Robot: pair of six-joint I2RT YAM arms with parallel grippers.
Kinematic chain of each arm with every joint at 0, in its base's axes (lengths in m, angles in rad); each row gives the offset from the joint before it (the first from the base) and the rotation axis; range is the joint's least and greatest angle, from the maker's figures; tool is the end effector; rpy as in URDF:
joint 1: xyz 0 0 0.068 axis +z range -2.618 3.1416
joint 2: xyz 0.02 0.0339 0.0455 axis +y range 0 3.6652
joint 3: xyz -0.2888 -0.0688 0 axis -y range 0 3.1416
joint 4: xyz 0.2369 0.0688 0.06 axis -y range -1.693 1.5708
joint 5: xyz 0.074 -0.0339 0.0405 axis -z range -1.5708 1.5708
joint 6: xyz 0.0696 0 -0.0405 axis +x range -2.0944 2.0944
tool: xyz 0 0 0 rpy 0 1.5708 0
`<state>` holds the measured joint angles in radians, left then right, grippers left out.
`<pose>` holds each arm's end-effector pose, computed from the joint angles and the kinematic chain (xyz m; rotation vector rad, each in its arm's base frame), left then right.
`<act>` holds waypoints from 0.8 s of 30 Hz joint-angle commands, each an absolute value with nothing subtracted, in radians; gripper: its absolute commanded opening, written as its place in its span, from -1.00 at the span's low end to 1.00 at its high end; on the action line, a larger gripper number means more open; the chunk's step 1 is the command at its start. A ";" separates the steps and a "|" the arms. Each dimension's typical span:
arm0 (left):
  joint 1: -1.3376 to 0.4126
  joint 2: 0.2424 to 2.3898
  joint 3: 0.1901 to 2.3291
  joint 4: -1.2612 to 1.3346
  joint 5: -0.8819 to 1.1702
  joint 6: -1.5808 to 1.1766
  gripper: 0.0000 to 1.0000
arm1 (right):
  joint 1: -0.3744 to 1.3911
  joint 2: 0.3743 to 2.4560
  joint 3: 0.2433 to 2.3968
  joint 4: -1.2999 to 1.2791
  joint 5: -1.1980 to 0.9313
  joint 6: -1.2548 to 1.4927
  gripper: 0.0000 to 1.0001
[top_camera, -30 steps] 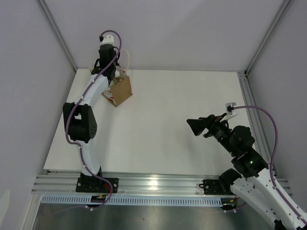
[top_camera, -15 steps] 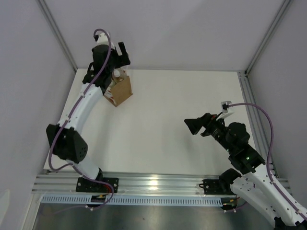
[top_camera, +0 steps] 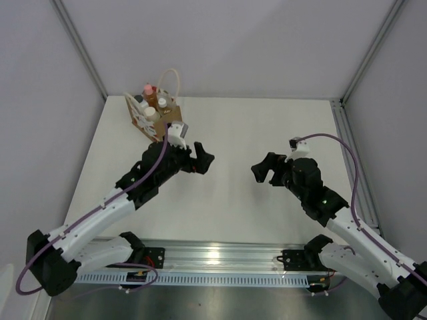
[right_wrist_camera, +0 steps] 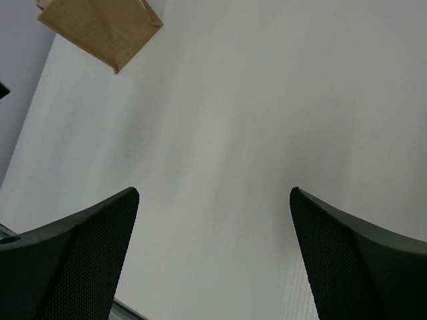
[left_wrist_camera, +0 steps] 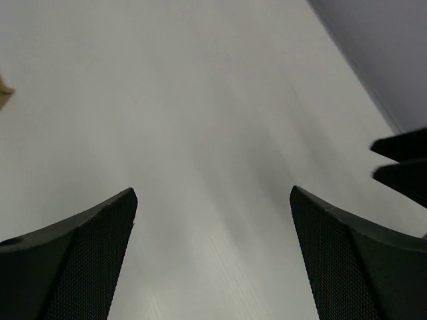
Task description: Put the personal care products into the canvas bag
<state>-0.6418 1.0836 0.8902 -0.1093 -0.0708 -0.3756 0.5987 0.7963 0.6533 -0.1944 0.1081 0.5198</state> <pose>0.2158 -0.1551 0.3393 0.2054 1.9109 -0.6287 0.1663 0.1044 0.2982 -0.0022 1.9605 0.6470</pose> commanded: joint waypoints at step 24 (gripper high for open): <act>-0.828 0.663 0.577 0.112 0.028 -0.426 0.99 | 0.715 0.776 0.684 -0.118 0.206 0.453 0.99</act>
